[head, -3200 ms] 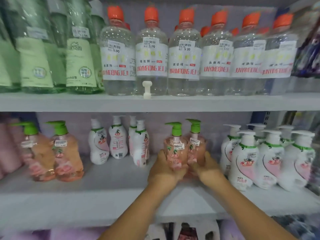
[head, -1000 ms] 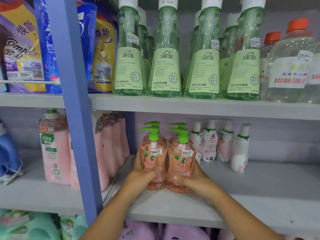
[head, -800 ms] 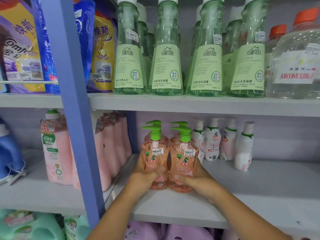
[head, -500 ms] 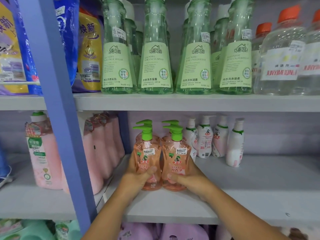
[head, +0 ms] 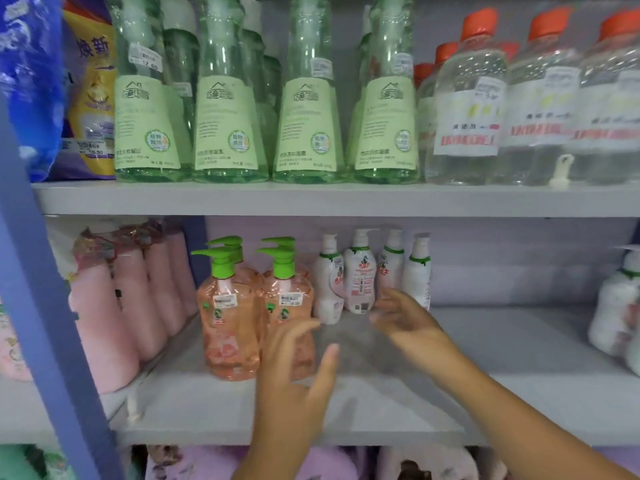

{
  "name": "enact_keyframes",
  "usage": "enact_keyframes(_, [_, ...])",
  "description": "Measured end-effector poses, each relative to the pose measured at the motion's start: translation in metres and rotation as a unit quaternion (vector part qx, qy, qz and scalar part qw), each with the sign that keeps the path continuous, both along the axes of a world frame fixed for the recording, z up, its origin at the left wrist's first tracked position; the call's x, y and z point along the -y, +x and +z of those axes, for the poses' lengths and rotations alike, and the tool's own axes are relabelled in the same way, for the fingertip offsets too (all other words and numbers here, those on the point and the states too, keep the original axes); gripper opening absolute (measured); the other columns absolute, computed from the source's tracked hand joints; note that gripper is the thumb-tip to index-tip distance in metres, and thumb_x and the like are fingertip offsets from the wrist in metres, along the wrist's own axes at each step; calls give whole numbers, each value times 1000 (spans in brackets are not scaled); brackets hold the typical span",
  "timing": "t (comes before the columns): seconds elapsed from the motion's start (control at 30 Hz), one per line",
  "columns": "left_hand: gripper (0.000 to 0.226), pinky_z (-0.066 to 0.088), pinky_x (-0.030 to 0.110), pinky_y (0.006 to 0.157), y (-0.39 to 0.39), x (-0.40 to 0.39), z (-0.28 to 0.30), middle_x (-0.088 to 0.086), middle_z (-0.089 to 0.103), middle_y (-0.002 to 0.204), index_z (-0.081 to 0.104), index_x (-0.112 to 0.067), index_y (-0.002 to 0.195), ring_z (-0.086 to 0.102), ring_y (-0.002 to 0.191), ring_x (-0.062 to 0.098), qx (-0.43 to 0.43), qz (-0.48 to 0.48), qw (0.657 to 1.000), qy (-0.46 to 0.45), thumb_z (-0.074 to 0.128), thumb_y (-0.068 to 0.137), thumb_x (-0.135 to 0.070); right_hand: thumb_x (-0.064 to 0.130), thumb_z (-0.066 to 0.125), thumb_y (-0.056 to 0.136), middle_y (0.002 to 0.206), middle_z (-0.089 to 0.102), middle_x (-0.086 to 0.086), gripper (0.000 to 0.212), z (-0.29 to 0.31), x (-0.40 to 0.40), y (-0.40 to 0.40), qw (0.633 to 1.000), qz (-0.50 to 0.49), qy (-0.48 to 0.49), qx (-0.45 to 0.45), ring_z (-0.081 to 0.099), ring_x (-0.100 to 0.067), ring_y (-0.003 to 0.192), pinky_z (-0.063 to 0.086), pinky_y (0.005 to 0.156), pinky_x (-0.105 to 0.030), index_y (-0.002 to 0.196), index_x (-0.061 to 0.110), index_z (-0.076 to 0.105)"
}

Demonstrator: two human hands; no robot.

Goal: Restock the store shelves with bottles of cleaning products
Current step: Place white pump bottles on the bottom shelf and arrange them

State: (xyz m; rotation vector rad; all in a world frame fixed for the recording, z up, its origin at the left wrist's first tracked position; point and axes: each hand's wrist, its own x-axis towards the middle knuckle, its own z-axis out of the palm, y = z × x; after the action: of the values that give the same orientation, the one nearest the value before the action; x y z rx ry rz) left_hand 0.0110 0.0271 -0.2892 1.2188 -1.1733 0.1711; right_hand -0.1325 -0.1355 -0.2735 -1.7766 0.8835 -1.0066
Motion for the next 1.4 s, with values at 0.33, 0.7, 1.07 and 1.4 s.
enact_keyframes(0.33, [54,54,32,88,-33,152,-14,-6,67,114,60,-27,120,67,107,19,-166,140,932,290,78,72,-45,19,79,80,118,64,4,44,-8,95,-65,999,-20,-17,-39,65,-10,105,53,90,-28,115,32,55])
enact_keyframes(0.7, [27,38,19,71,-29,168,0,-6,63,92,58,-15,107,65,93,22,-172,182,949,190,77,88,-19,10,85,65,96,76,5,46,-35,133,-47,999,18,-27,3,74,-12,88,62,70,-34,104,27,66])
enact_keyframes(1.07, [28,40,23,66,-47,144,-12,-3,63,102,54,-24,111,56,89,21,-147,49,949,273,70,91,-12,29,74,54,73,66,4,40,-22,82,-104,982,-172,-4,-82,65,-9,60,45,46,-20,87,20,55])
enact_keyframes(1.4, [43,42,-2,65,-135,144,-14,-10,66,109,51,-28,123,59,94,-7,-91,-167,922,337,70,91,-6,34,84,63,112,65,15,79,7,34,-228,983,-58,38,-172,66,-1,101,56,95,-34,127,39,38])
